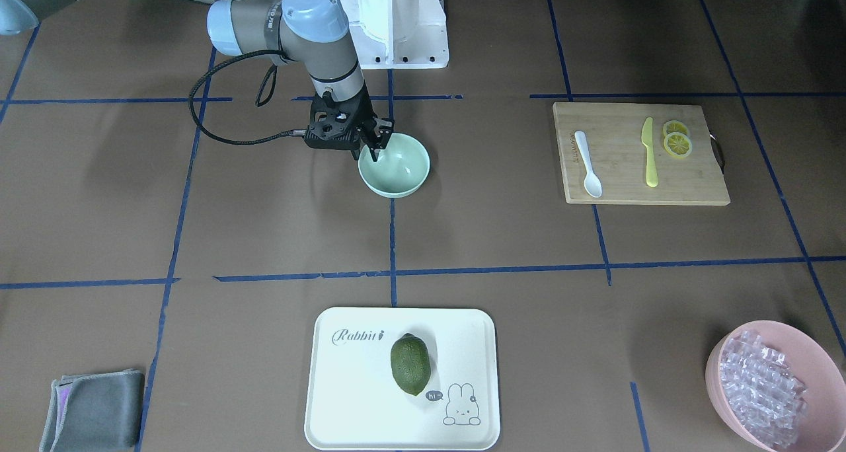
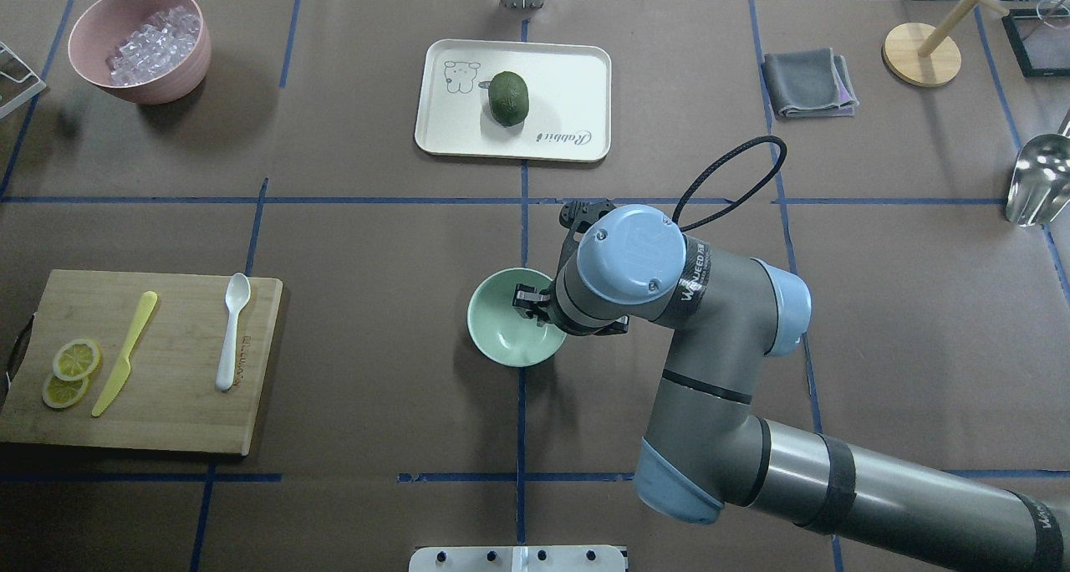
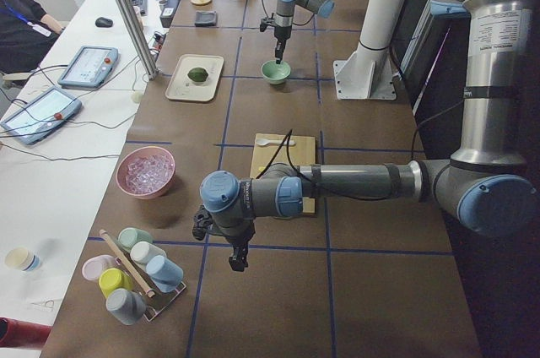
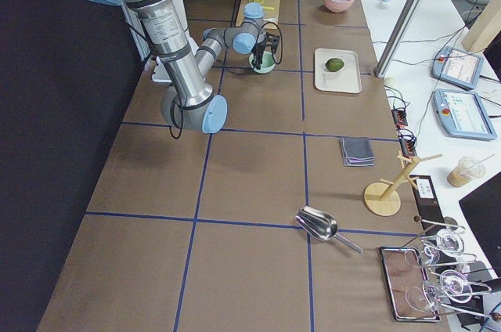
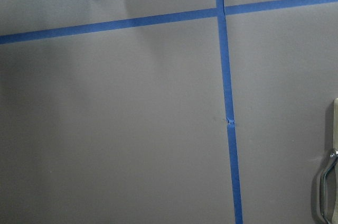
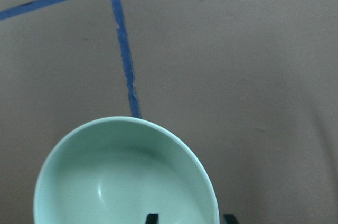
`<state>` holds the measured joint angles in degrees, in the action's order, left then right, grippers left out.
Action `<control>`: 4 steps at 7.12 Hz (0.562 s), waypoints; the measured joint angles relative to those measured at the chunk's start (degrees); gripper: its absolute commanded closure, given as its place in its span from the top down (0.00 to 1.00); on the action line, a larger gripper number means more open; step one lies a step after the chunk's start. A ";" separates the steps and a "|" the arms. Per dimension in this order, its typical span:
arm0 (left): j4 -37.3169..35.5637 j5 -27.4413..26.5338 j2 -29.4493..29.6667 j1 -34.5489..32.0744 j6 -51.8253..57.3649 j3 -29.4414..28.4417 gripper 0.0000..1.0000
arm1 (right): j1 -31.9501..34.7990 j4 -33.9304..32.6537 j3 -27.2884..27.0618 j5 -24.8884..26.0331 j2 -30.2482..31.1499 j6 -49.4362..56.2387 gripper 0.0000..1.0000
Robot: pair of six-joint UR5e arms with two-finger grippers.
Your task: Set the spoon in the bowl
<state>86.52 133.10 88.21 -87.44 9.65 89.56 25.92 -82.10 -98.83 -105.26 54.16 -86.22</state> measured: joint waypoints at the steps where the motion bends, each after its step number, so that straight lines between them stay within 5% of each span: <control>1: 0.14 -0.13 0.20 0.50 -0.08 0.20 1.00 | 2.62 -0.42 -1.03 -3.13 0.20 1.35 1.00; 4: 1.63 -0.26 1.36 0.92 -0.45 0.33 1.00 | 14.05 -10.36 -3.84 -11.88 2.09 19.30 1.00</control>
<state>88.15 132.83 89.56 -86.52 9.20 89.89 39.97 -92.46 -102.67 -117.13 56.25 -66.93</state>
